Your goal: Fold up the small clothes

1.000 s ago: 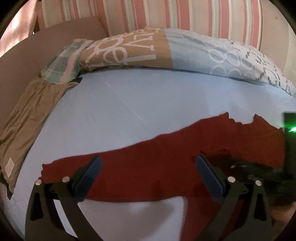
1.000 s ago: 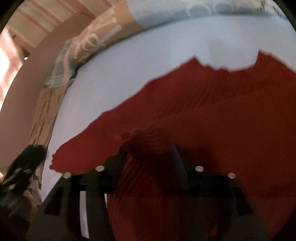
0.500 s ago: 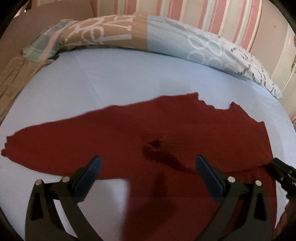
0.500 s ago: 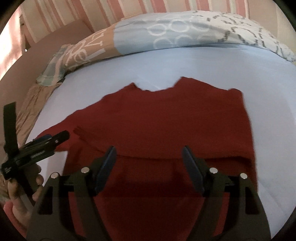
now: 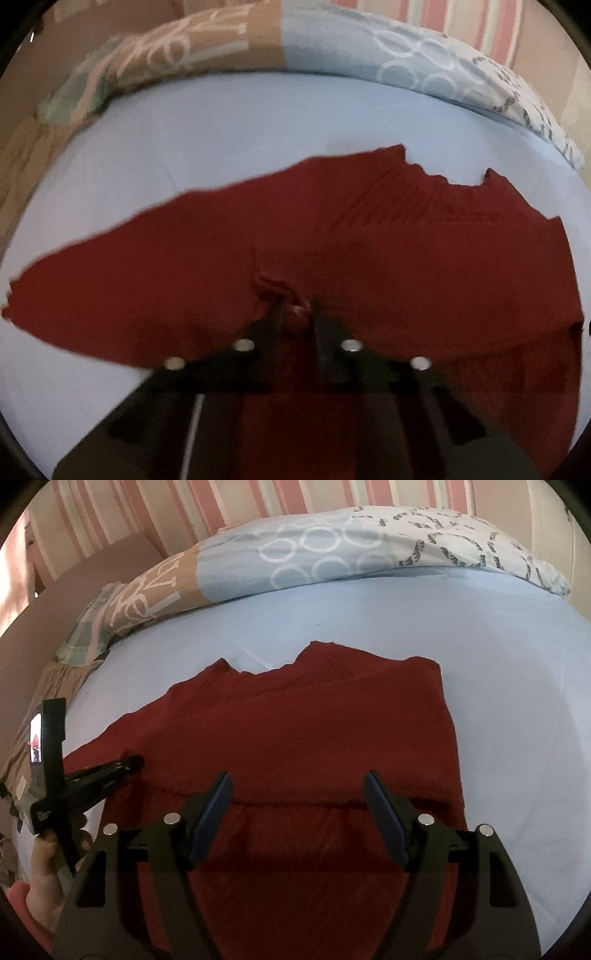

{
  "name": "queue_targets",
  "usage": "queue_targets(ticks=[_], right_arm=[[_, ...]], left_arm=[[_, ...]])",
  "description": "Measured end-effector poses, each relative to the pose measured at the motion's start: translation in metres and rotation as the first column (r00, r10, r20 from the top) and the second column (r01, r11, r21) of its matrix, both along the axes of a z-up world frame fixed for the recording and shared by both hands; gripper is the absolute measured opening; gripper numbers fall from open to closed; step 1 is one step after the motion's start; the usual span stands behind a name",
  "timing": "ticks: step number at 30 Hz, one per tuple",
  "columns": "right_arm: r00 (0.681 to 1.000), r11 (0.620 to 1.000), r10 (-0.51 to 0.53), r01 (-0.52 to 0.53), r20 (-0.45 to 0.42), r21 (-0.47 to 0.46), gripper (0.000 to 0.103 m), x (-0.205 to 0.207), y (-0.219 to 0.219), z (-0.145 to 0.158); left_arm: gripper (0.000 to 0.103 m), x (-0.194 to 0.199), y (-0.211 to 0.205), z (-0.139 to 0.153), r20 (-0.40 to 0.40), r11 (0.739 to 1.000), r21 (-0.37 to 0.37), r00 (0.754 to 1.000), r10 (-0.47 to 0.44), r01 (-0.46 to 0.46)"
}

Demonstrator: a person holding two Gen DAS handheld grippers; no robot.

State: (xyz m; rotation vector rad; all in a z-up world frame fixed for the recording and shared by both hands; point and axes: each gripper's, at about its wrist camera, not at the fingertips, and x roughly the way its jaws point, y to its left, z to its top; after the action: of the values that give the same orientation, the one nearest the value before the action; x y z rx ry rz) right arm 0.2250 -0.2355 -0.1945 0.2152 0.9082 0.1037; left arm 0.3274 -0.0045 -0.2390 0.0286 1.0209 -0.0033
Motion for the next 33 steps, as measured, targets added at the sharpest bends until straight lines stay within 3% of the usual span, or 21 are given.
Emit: queue_targets(ticks=[2, 4, 9, 12, 15, 17, 18, 19, 21, 26, 30, 33], right_arm=[[1.000, 1.000, -0.009, 0.009, 0.003, -0.003, 0.074, 0.002, -0.001, -0.002], [1.000, 1.000, -0.028, 0.028, 0.002, 0.013, 0.074, 0.005, -0.005, -0.005], [0.999, 0.999, -0.039, 0.039, 0.008, -0.023, 0.074, 0.018, -0.005, -0.014], [0.999, 0.997, -0.044, 0.045, 0.014, -0.063, 0.073, 0.025, -0.005, -0.022], [0.999, 0.996, -0.051, 0.050, -0.008, -0.068, 0.073, 0.028, -0.006, -0.031], [0.999, 0.996, -0.051, 0.049, -0.018, -0.077, 0.073, 0.028, -0.006, -0.034], [0.999, 0.996, -0.048, 0.046, -0.020, -0.080, 0.073, 0.028, -0.006, -0.036], [0.999, 0.995, -0.046, 0.044, -0.020, -0.086, 0.073, 0.027, -0.006, -0.036], [0.999, 0.993, -0.047, 0.045, -0.010, -0.105, 0.073, 0.026, -0.006, -0.034], [0.997, 0.988, -0.071, 0.065, -0.039, -0.143, 0.073, 0.033, -0.012, -0.040], [0.992, 0.982, -0.069, 0.048, -0.108, -0.184, 0.072, 0.041, -0.013, -0.060], [0.993, 0.980, -0.054, 0.033, -0.101, -0.198, 0.072, 0.043, -0.010, -0.055]], left_arm=[[0.011, 0.000, -0.003, 0.005, 0.032, 0.999, 0.021, 0.999, -0.027, 0.027], [0.010, -0.001, -0.011, 0.016, 0.098, 0.994, 0.088, 0.992, -0.075, 0.067], [0.010, -0.010, -0.020, 0.035, 0.213, 0.957, 0.252, 0.957, -0.199, 0.143], [0.010, -0.014, -0.016, 0.028, 0.220, 0.942, 0.298, 0.950, -0.223, 0.153], [0.011, -0.010, -0.006, 0.003, 0.163, 0.946, 0.283, 0.964, -0.211, 0.159], [0.016, -0.010, -0.001, -0.011, 0.124, 0.946, 0.283, 0.972, -0.201, 0.159], [0.026, -0.009, 0.002, -0.015, 0.104, 0.945, 0.293, 0.977, -0.185, 0.148], [0.047, -0.011, 0.006, -0.015, 0.106, 0.944, 0.303, 0.980, -0.169, 0.130], [0.069, -0.017, 0.019, -0.005, 0.140, 0.950, 0.300, 0.982, -0.127, 0.080], [0.073, -0.015, 0.058, 0.008, 0.119, 0.979, 0.203, 0.992, -0.043, 0.018], [0.073, -0.003, 0.053, -0.011, 0.045, 0.970, 0.240, 0.998, -0.038, 0.026], [0.073, -0.003, 0.050, -0.014, 0.035, 0.968, 0.250, 0.999, -0.031, 0.021]])
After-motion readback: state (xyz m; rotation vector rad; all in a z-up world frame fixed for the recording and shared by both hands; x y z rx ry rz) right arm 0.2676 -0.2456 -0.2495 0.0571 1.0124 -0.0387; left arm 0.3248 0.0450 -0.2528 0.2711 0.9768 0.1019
